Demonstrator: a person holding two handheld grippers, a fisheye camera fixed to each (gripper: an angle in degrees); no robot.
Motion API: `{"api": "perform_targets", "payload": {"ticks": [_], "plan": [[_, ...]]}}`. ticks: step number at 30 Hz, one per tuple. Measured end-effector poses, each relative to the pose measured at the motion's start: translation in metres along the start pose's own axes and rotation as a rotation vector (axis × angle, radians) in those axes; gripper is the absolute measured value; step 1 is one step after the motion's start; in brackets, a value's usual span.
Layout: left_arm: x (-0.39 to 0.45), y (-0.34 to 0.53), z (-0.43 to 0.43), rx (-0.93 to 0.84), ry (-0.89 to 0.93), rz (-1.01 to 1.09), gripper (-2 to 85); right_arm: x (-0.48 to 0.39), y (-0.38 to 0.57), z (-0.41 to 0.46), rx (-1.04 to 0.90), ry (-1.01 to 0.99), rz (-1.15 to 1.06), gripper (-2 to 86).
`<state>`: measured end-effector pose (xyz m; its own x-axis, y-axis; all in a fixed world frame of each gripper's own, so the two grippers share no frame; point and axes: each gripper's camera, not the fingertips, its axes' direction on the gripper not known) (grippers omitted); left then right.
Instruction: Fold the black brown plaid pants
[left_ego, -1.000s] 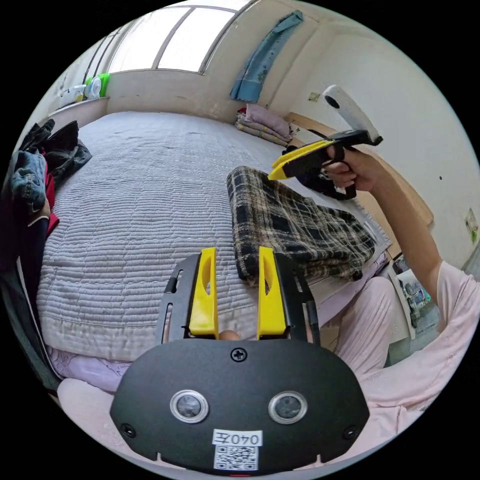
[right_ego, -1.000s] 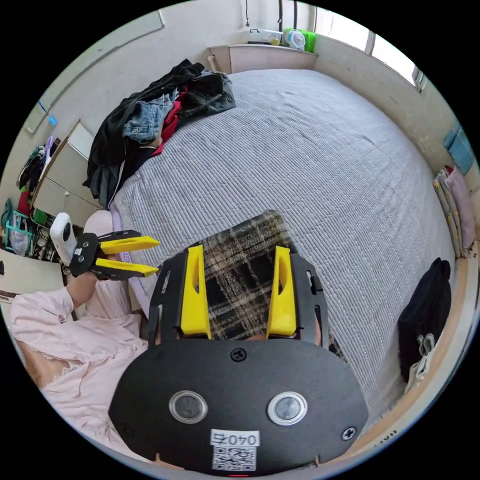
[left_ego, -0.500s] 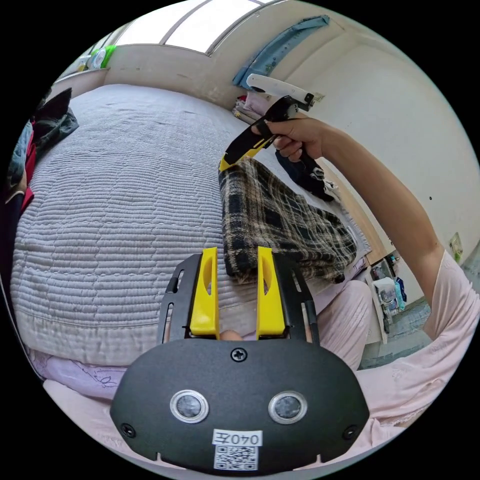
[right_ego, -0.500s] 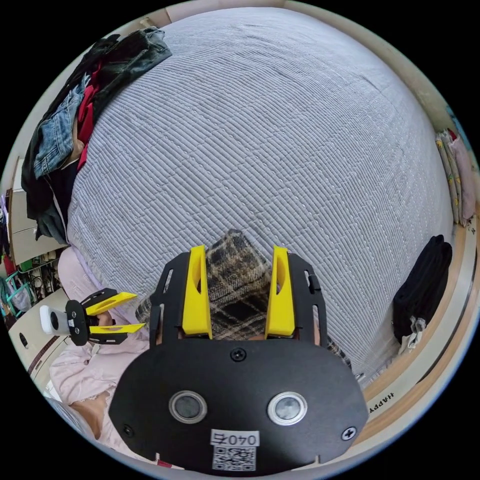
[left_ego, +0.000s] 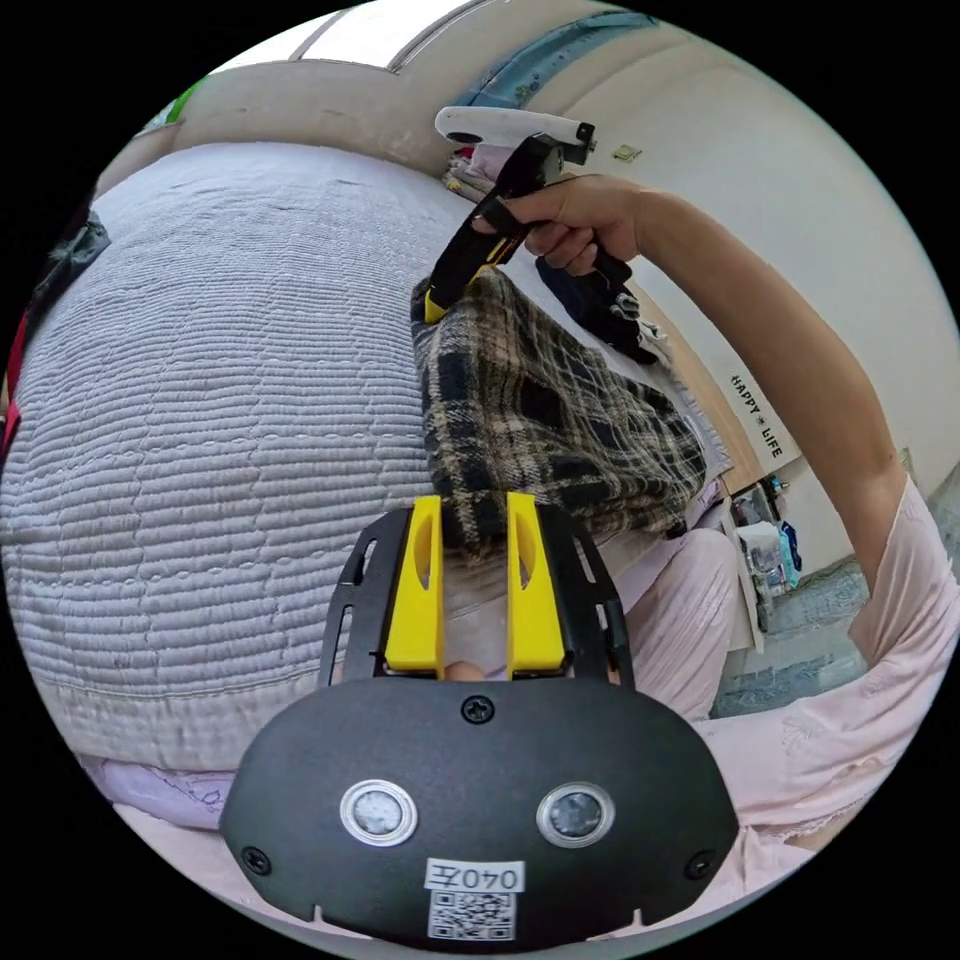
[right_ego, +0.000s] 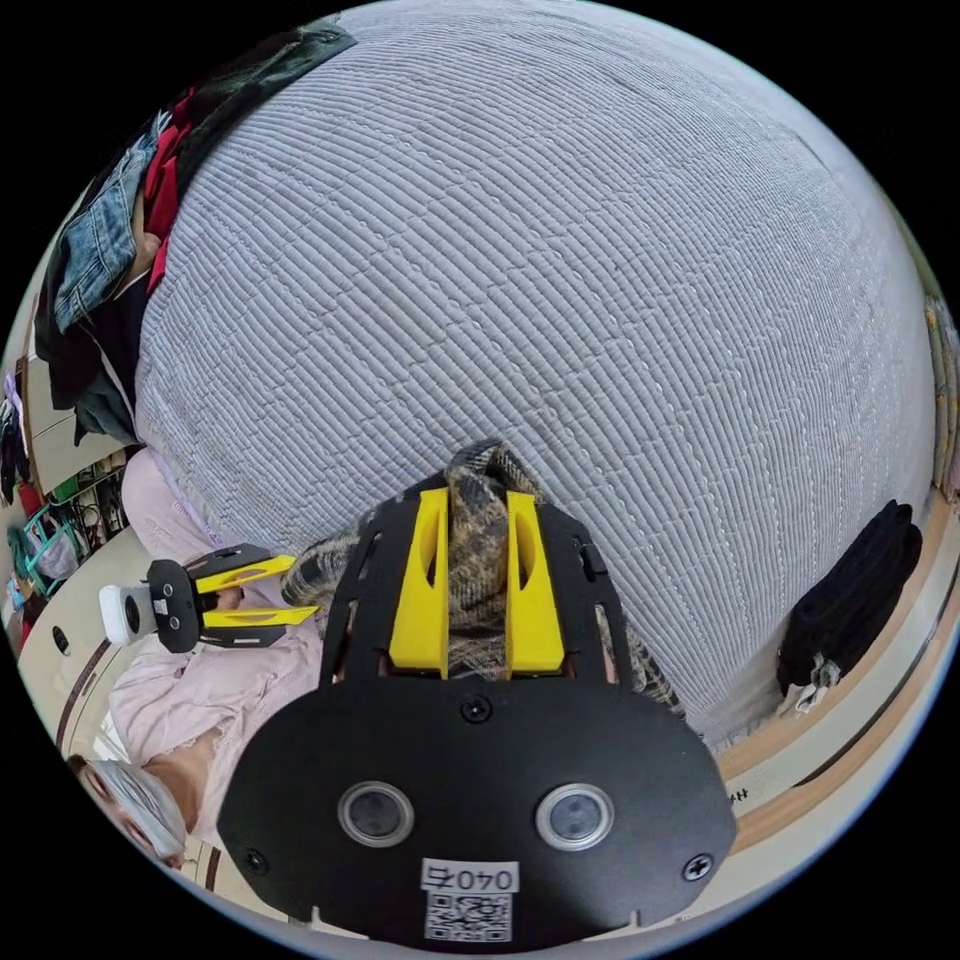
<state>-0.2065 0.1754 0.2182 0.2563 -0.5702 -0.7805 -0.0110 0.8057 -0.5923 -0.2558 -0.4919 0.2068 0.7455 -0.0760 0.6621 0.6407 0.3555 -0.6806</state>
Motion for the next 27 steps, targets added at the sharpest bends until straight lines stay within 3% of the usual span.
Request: {"api": "perform_targets", "payload": {"ticks": [4, 11, 18, 21, 27], "plan": [[0.001, 0.013, -0.016, 0.088, 0.022, 0.03, 2.4, 0.005, 0.011, -0.006, 0.017, 0.0, -0.01, 5.3], [-0.019, 0.03, -0.073, 0.194, 0.252, 0.007, 1.9, -0.007, 0.019, -0.038, 0.071, 0.013, -0.076, 4.4], [-0.058, 0.072, -0.167, 0.362, 0.157, -0.058, 1.8, -0.047, 0.002, -0.057, 0.173, 0.002, -0.189, 4.3], [-0.065, 0.095, -0.212, 0.444, 0.078, -0.071, 1.8, -0.059, 0.004, -0.071, 0.283, -0.084, -0.247, 4.3], [-0.026, 0.109, -0.241, 0.511, 0.122, -0.012, 2.0, -0.018, 0.066, -0.085, 0.429, -0.296, -0.316, 4.6]]}}
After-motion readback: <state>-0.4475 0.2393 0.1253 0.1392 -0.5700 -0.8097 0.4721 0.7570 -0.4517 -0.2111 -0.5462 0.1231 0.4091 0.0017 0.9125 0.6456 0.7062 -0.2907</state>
